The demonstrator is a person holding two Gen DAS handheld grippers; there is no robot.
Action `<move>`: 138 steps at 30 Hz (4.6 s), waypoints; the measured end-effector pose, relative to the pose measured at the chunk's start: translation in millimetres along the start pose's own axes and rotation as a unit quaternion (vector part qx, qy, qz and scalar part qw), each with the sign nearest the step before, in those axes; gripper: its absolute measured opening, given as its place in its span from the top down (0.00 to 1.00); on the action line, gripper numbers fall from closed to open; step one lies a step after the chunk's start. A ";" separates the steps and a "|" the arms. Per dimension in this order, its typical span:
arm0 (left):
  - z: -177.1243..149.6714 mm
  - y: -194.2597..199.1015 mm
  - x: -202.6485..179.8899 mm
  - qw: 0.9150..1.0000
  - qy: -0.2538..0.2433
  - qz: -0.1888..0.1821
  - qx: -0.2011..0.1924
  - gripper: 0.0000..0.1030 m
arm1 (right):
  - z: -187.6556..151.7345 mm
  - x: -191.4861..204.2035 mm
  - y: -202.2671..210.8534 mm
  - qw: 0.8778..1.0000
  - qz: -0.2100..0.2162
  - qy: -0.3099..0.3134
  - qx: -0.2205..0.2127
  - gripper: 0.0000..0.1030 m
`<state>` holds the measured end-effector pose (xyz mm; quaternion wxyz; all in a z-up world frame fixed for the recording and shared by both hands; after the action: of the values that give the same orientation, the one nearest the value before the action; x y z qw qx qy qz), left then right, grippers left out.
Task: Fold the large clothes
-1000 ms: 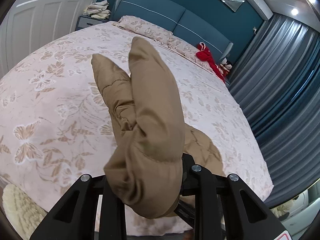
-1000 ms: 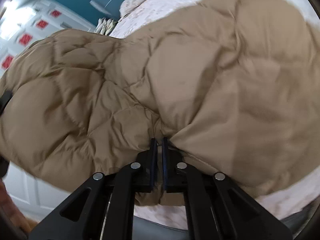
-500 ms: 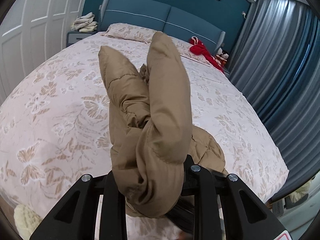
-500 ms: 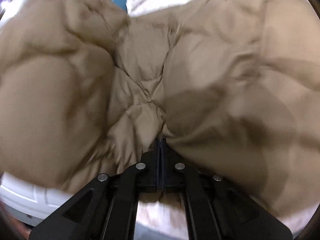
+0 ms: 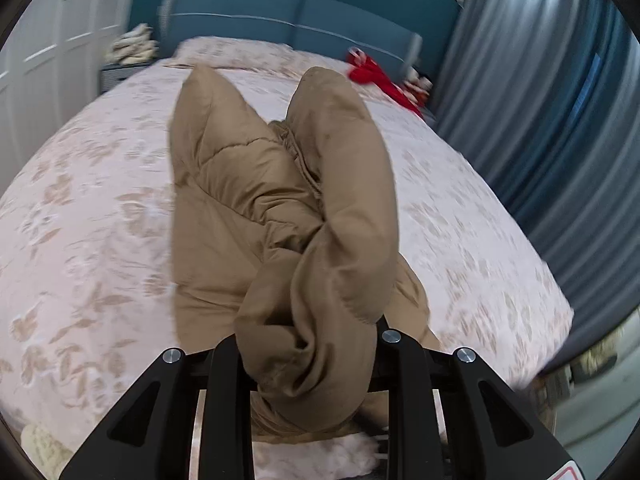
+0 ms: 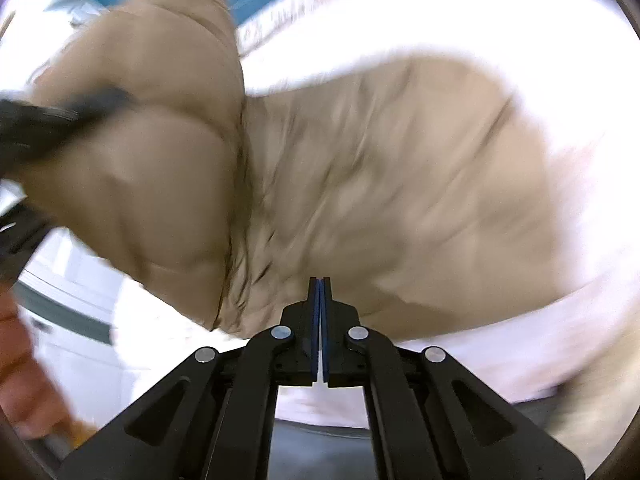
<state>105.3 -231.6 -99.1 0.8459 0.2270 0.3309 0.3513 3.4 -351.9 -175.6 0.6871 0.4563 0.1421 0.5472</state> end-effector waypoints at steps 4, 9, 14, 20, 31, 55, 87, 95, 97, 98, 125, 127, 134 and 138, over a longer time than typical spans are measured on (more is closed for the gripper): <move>-21.6 -42.6 -24.2 0.998 -0.012 -0.027 0.050 0.79 | 28.2 -32.4 50.4 0.998 -0.049 0.007 -0.036 0.99; -51.1 -85.9 -48.5 0.994 -0.046 -0.026 0.092 0.79 | 49.0 -43.7 73.6 0.996 -0.068 -0.006 -0.051 0.99; -75.3 -115.0 -65.5 0.991 -0.073 -0.026 0.107 0.79 | 77.4 -46.1 70.2 0.999 -0.041 -0.006 -0.028 0.88; -94.2 -131.0 -78.8 0.989 -0.107 -0.017 0.105 0.79 | 121.6 -53.3 59.3 0.999 -0.031 0.020 -0.008 0.68; -99.8 -131.2 -86.8 0.986 -0.127 0.007 0.106 0.78 | 166.1 -53.7 -15.6 0.995 -0.008 -0.003 0.095 0.61; 17.6 -38.7 -52.0 0.998 -0.033 -0.022 0.040 0.59 | 154.3 -122.8 -55.7 0.984 -0.112 0.043 0.136 0.87; -0.1 -179.0 -10.4 0.988 -0.069 0.121 0.064 0.27 | 127.5 -135.9 -123.0 0.986 -0.106 -0.005 0.131 0.82; -5.3 -188.4 -10.2 0.987 -0.076 0.131 0.053 0.23 | 127.4 -131.1 -130.6 0.985 -0.124 0.015 0.119 0.81; -6.0 -189.9 -9.5 0.987 -0.076 0.133 0.051 0.22 | 128.4 -130.0 -132.9 0.985 -0.129 0.019 0.115 0.81; -6.3 -191.0 -9.3 0.987 -0.076 0.134 0.050 0.22 | 128.7 -130.1 -133.7 0.985 -0.130 0.019 0.114 0.81; -25.2 -95.8 64.3 0.987 0.131 0.044 0.082 0.17 | 50.1 -156.5 -18.7 0.987 -0.084 -0.105 0.093 0.22; -33.2 -91.6 73.1 0.984 0.156 0.034 0.086 0.17 | 40.9 -160.0 -29.8 0.983 -0.062 -0.137 0.104 0.15; -49.5 -94.6 92.7 0.973 0.208 -0.016 0.096 0.14 | 26.4 -162.2 -61.8 0.973 0.002 -0.200 0.116 0.04; -58.2 -105.6 105.6 0.960 0.255 -0.057 0.101 0.05 | 29.7 -156.9 -67.8 0.976 0.004 -0.189 0.106 0.04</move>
<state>166.8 -212.8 -245.9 0.7249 0.1951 0.5818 0.3131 9.6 -503.2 -260.3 0.6471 0.6224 0.0656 0.4354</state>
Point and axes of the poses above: each gripper's, at about its wrist camera, not at the fingertips, and y roughly against the way its jaws point, x to its left, z to its top, the point moved 4 cm from there along -y, roughly the way its jaws point, and after that the axes turned 9 degrees about -z, right-handed, at the moved point
